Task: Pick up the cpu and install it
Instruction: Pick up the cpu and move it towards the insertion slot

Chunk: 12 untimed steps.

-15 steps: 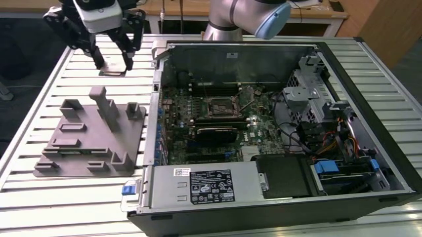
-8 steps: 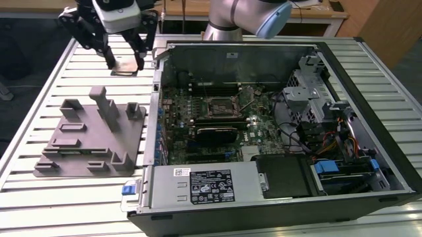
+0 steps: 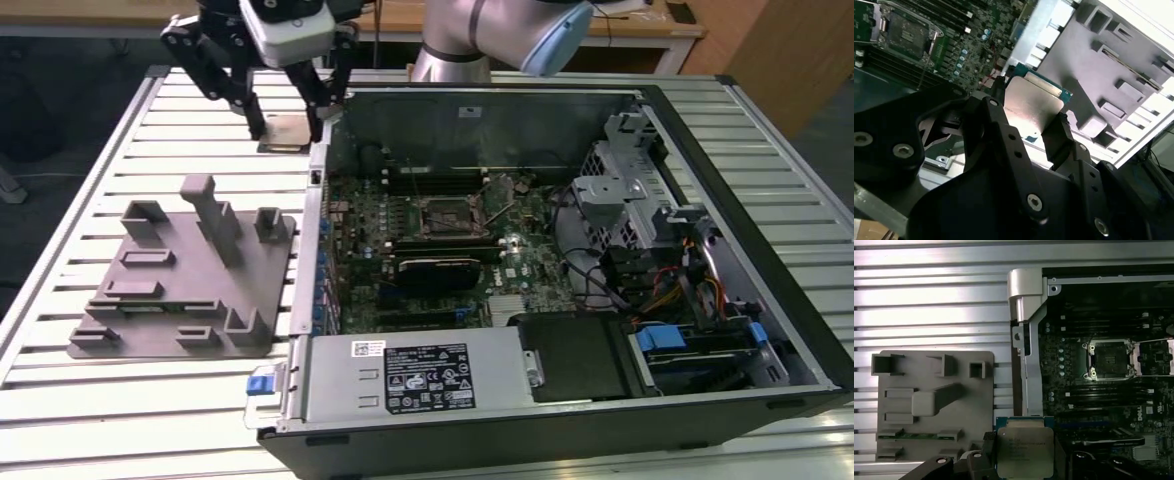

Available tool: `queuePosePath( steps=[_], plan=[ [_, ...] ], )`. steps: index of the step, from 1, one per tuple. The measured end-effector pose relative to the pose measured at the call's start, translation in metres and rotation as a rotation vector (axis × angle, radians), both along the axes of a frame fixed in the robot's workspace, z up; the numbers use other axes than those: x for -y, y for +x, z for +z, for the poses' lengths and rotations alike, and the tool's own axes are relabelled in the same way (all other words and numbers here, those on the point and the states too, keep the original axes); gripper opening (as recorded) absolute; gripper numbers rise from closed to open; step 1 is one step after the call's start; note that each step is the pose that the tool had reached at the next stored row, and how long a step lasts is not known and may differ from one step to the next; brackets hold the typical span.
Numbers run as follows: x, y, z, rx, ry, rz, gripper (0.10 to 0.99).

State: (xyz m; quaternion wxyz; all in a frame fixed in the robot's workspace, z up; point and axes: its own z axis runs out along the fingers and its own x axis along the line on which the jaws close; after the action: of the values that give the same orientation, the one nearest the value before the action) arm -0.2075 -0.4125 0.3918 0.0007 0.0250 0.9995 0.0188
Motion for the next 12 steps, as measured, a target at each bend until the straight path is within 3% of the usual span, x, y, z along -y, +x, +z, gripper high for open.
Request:
queuePosePath(
  steps=[12],
  plan=[
    [0.0000,0.0436,0.0000,-0.0056,0.000,0.000,0.545]
  ],
)
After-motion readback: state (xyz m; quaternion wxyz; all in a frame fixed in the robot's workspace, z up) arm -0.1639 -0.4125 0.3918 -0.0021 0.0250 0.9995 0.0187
